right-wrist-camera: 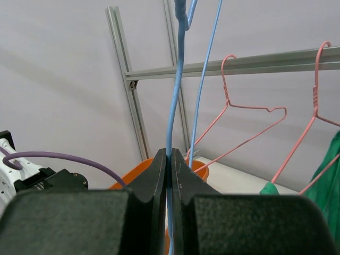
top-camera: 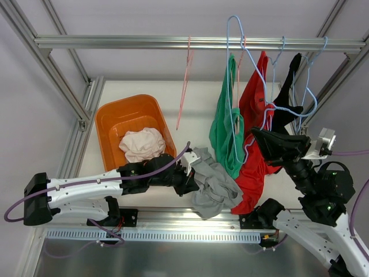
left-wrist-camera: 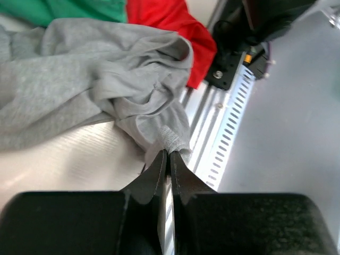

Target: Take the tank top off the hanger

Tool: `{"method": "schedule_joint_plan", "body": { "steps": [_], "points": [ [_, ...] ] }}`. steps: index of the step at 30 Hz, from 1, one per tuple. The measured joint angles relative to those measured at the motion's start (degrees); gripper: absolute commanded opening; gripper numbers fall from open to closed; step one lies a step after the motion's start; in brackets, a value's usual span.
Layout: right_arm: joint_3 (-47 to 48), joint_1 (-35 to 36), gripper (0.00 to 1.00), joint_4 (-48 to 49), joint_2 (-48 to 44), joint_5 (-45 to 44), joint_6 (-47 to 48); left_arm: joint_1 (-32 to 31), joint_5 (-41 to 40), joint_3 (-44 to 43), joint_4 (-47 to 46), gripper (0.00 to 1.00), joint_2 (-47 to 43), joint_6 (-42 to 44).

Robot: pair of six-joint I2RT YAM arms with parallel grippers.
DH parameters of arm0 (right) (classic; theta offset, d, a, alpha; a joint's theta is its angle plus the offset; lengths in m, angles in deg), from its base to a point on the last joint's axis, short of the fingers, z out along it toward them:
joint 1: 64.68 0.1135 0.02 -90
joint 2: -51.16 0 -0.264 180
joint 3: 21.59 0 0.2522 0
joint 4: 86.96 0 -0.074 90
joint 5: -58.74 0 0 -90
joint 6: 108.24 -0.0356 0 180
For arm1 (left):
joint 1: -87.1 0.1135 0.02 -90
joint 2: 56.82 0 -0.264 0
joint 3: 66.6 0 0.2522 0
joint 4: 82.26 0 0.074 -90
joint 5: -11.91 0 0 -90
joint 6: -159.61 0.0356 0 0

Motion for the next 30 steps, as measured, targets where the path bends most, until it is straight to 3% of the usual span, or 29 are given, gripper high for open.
{"method": "schedule_joint_plan", "body": {
  "steps": [3,6,7,8,10,12,13,19,30],
  "points": [
    [2.8,0.0,0.0,-4.1,0.4,-0.8,0.7,0.0,-2.4,0.8,0.0,0.02,0.6,-1.4],
    [12.1,0.0,0.0,-17.0,4.2,-1.4,0.6,0.0,-4.0,0.9,0.1,0.32,0.7,-2.3],
    [15.1,0.0,0.0,-20.2,5.7,-1.6,0.5,0.0,-4.6,0.9,0.1,0.56,0.7,-2.8],
    [17.6,0.0,0.0,-23.3,6.9,-1.7,0.2,0.0,-4.9,0.9,0.2,0.7,0.7,-2.6],
    [19.7,0.0,0.0,-28.0,7.8,-2.9,-0.1,0.0,-5.9,0.9,0.7,0.81,0.2,-3.2],
    [20.2,0.0,0.0,-33.4,7.9,-4.9,-0.5,0.0,-6.3,0.9,1.8,0.87,-1.0,-3.5],
    [20.3,0.0,0.01,-35.7,8.2,-5.7,-0.7,0.0,-6.3,0.9,2.5,0.98,-1.8,-3.5],
    [26.4,0.0,0.0,-47.4,17.6,-9.4,-1.8,0.0,-7.1,0.6,6.4,0.99,-6.5,-3.5],
    [46.9,0.0,0.0,-51.3,45.6,-18.3,-2.3,0.0,-8.2,0.6,9.2,0.99,-9.4,-3.6]
  ]
}}
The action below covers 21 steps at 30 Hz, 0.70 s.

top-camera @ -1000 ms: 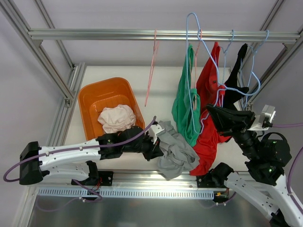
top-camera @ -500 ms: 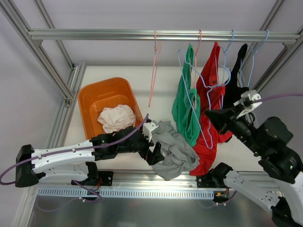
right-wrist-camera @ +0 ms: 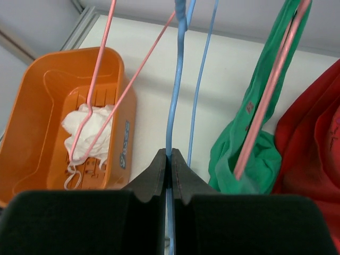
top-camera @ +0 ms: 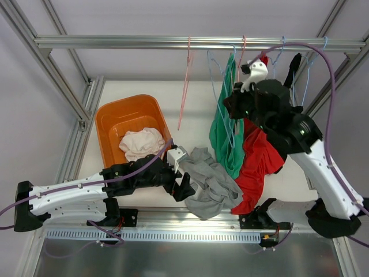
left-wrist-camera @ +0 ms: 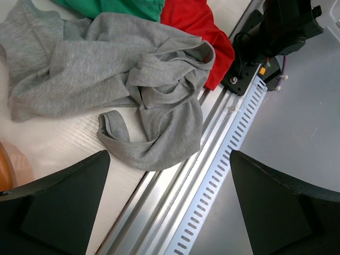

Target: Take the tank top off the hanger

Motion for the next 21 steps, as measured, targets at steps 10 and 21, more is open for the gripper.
{"method": "schedule_joint_plan", "body": {
  "steps": [10,21],
  "points": [
    [18.9,0.0,0.0,-0.6,20.3,-6.3,1.1,0.0,-0.9,0.0,0.9,0.99,-1.3,0.0],
    [21.3,1.4,0.0,-1.9,26.0,-7.3,0.6,0.0,-1.1,0.0,0.9,0.99,-1.0,-0.2]
  ]
}}
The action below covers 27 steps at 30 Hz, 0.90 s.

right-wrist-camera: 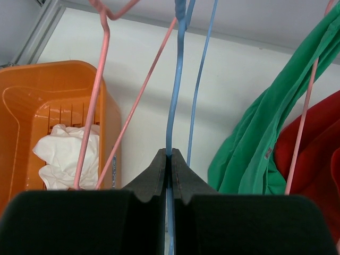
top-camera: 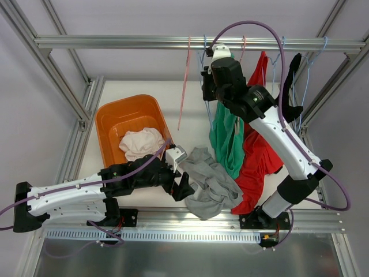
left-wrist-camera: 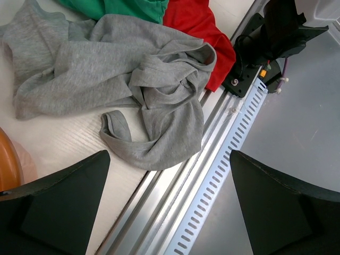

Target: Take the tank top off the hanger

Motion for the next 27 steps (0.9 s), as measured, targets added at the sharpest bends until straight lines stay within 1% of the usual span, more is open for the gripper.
{"method": "schedule_joint_plan", "body": {
  "steps": [1,2,3,7,8,10,11,13,14,16,20,27],
  "points": [
    [-0.4,0.0,0.01,0.0,0.0,0.0,-0.2,0.0,-0.1,0.0,0.0,0.99,0.0,0.0],
    [-0.8,0.0,0.06,0.0,0.0,-0.1,-0.2,0.0,-0.3,0.0,0.0,0.99,0.0,0.0],
    [-0.9,0.0,0.22,0.3,0.0,-0.2,-0.3,0.0,-0.5,0.0,0.0,0.99,0.1,0.0],
    [-0.9,0.0,0.41,0.4,-0.2,0.0,-1.3,0.0,-1.4,0.0,0.0,0.99,0.9,0.0],
    [-1.1,0.0,0.58,0.4,-0.4,0.1,-1.4,0.0,-1.5,0.0,0.0,0.99,1.3,0.0],
    [-2.0,0.0,0.63,0.3,-1.4,0.5,-1.7,-0.1,-2.3,-0.2,0.0,0.99,2.3,0.0],
    [-2.6,0.0,0.7,0.4,-2.2,0.7,-1.8,-0.3,-2.8,-0.3,0.0,0.99,2.8,-0.1],
    [-4.1,0.1,0.72,0.5,-4.1,1.3,-1.8,-0.5,-3.6,-0.5,0.0,0.99,4.1,-0.2],
    [-5.4,0.1,0.84,0.5,-5.7,1.6,-1.9,-0.7,-4.2,-0.7,0.0,0.99,4.8,-0.2],
    [-8.4,0.1,0.99,0.5,-9.7,2.6,-2.1,-0.7,-5.2,-1.2,0.0,0.99,6.5,-0.2],
    [-16.5,0.2,1.0,0.8,-21.6,4.6,-1.4,-0.8,-7.2,-3.2,-0.5,0.99,12.6,-0.1],
    [-28.5,0.2,1.0,0.6,-43.5,7.6,-0.6,-1.5,-10.1,-9.2,-2.1,0.99,28.3,1.2]
  ]
}}
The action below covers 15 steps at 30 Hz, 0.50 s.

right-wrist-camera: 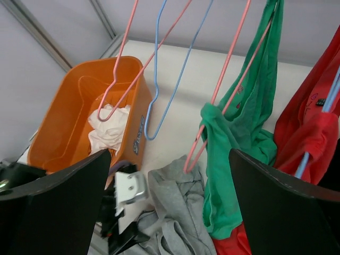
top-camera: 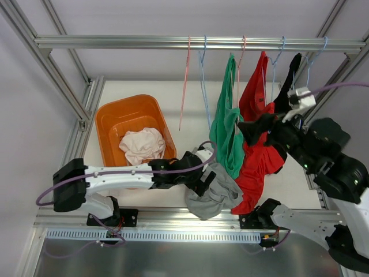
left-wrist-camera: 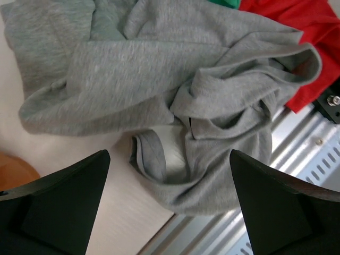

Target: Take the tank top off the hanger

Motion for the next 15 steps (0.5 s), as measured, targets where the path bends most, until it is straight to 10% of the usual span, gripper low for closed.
{"method": "schedule_joint_plan", "body": {
  "steps": [13,15],
  "points": [
    [-9.0,0.0,0.99,-3.4,-9.7,7.8,1.1,0.0,-1.6,-13.0,-3.7,0.99,26.7,0.9],
    [-9.6,0.0,0.99,-3.7,-10.1,8.8,1.2,0.0,-2.6,-13.3,-4.3,0.83,27.9,0.6]
  ]
}}
